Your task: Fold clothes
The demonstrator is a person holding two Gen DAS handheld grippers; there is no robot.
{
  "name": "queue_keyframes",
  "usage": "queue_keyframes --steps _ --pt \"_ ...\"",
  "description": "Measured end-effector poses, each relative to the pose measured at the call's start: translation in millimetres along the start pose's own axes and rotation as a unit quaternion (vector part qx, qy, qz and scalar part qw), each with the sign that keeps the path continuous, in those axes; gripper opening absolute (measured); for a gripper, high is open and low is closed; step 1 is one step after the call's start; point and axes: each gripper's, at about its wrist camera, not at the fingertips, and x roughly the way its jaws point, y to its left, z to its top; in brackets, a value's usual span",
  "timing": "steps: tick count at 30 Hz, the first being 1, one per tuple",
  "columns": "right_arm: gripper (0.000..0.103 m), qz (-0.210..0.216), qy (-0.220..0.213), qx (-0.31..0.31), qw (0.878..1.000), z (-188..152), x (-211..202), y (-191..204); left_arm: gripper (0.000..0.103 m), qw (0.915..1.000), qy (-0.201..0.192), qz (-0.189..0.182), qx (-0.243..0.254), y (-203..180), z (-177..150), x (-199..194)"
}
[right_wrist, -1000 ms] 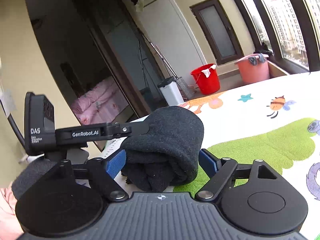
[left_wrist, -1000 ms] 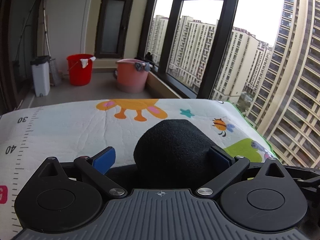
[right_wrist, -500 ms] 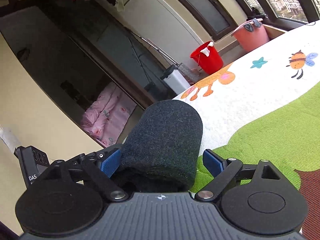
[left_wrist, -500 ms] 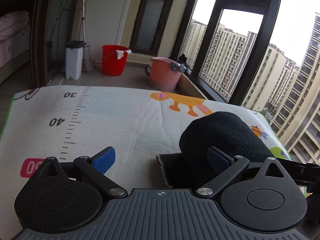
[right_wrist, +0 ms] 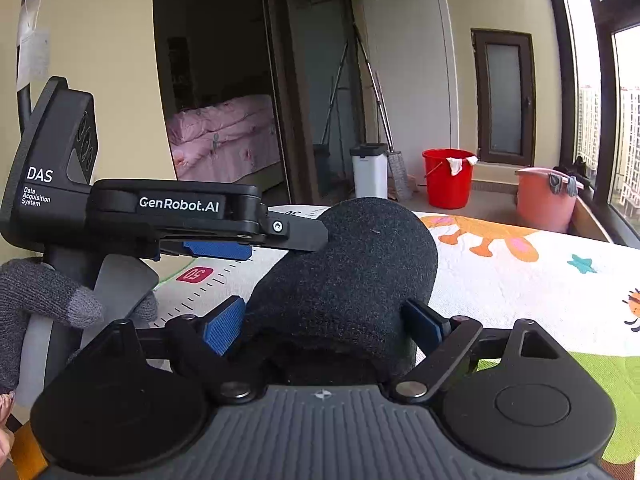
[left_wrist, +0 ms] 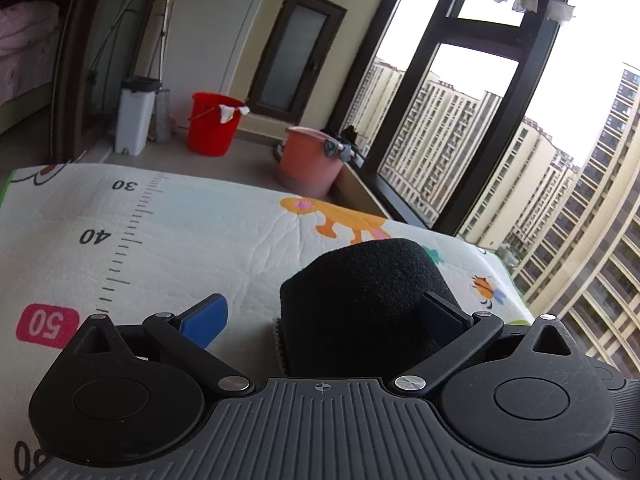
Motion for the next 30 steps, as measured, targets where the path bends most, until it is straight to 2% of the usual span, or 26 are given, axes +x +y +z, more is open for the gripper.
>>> queue_keyframes --steps 4,9,16,19,22,24,26,30 --pt "0.091 0.031 0.01 0.076 0.997 -0.7 -9.3 -27.8 0.103 0.9999 0.001 0.007 0.01 -0.2 -3.3 8.8" --pt "0.092 0.069 0.002 0.191 0.979 -8.4 -17.6 -65.0 0.103 0.9997 -0.005 0.024 0.001 7.9 -4.7 12.3" --pt "0.095 0.121 0.005 0.307 0.944 -22.7 6.3 -96.9 0.103 0.9988 -0.006 0.028 -0.039 27.0 -6.8 9.6" --pt "0.095 0.166 0.016 0.34 0.925 -24.7 25.7 -98.9 0.103 0.9964 -0.013 0.035 -0.077 41.6 -4.7 -3.9" --pt "0.093 0.175 0.012 0.331 0.927 -23.5 30.2 -94.3 0.103 0.9942 -0.019 0.012 -0.105 49.1 -9.1 -23.4" --pt "0.086 0.177 0.009 0.322 0.93 -22.4 32.0 -91.2 0.103 0.9924 -0.014 -0.017 -0.121 51.6 -11.6 -29.5" --pt "0.082 0.173 0.004 0.317 0.933 -21.5 29.5 -90.7 0.103 0.9905 -0.001 -0.04 -0.131 50.2 -13.9 -26.6" --pt "0.075 0.166 0.003 0.321 0.932 -23.1 19.8 -96.6 0.103 0.9884 0.017 -0.062 -0.138 41.9 -14.1 -6.0"
